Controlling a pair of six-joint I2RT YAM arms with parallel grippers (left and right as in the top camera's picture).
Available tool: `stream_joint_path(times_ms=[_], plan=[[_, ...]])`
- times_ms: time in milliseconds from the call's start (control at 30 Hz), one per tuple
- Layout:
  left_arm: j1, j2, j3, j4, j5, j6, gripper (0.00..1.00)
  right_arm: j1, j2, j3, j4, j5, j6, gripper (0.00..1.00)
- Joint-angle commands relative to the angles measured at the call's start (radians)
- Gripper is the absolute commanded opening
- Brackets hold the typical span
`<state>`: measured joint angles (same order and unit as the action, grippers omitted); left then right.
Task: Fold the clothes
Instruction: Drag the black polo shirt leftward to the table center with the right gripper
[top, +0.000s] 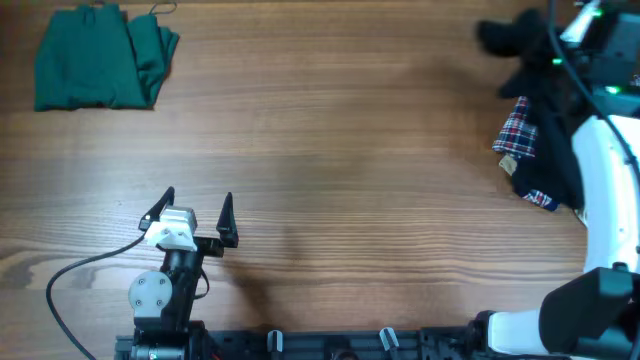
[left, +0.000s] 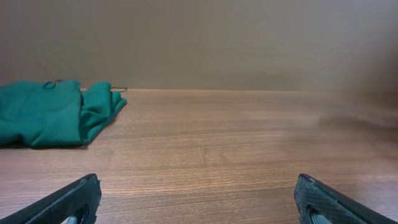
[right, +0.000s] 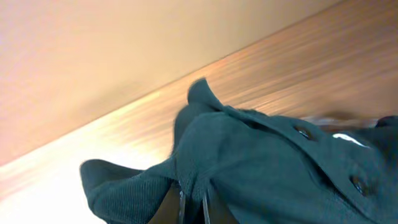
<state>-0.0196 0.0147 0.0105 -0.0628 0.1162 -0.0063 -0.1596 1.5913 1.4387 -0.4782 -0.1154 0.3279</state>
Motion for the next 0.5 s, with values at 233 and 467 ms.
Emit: stream_joint_path(times_ms=[233,467], plan=[[-0.005,-0.007,-0.005,-0.005,-0.01,-0.01,1.0,0.47,0.011,0.012,0.033,-0.247,0.219,0.05],[-0.005,-0.007,-0.005,-0.005,-0.01,-0.01,1.0,0.708,0.165,0.012,0.134,-0.25,0.392,0.14]])
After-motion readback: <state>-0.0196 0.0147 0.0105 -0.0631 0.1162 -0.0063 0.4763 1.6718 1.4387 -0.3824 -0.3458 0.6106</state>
